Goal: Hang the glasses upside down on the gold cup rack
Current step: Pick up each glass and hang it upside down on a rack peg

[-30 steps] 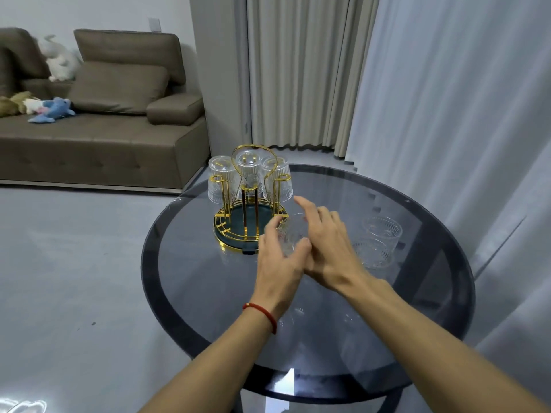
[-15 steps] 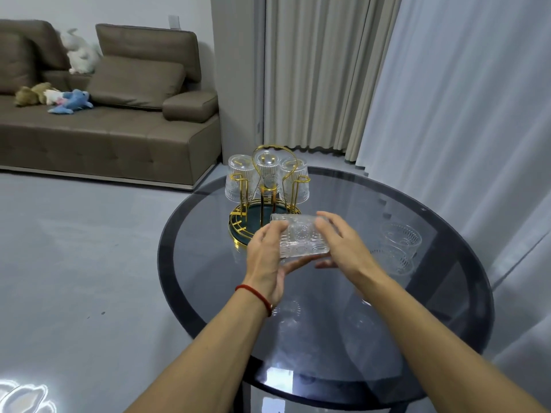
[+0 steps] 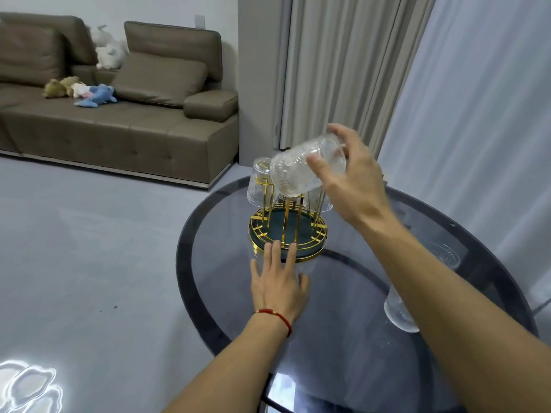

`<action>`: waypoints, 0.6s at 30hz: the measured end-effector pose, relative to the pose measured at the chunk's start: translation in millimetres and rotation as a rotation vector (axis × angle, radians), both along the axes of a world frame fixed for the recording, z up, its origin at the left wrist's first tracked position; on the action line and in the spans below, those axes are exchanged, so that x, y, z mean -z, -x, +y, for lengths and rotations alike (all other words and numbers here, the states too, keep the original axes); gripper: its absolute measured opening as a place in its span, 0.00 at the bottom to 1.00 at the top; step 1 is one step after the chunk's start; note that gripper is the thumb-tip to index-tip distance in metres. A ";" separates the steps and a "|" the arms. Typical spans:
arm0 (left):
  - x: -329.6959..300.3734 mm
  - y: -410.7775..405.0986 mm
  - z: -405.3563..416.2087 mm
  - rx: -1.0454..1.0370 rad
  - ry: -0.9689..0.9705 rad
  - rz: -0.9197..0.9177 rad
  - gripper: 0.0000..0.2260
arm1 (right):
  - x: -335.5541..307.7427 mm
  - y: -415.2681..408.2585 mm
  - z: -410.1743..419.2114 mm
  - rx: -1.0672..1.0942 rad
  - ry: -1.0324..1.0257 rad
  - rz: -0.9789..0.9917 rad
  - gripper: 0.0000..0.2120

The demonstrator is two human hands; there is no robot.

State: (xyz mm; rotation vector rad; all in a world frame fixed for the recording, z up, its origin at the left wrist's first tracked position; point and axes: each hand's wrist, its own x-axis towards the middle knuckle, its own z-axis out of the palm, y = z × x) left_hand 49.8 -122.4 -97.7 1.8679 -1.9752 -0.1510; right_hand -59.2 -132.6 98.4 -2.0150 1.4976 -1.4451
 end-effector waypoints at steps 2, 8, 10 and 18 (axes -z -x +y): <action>3.5 1.5 -2.2 0.016 -0.051 -0.011 0.30 | -10.6 -17.8 -18.0 -0.002 -0.028 0.097 0.31; 5.0 3.0 -2.3 0.021 -0.080 0.001 0.30 | -14.3 -56.3 -57.9 -0.019 -0.131 0.312 0.32; 6.6 2.4 -1.7 0.027 -0.078 0.007 0.30 | -9.5 -65.2 -64.1 -0.018 -0.147 0.359 0.32; 5.5 2.3 -0.4 0.022 -0.091 0.003 0.31 | 20.6 -81.2 -77.5 0.052 -0.201 0.570 0.30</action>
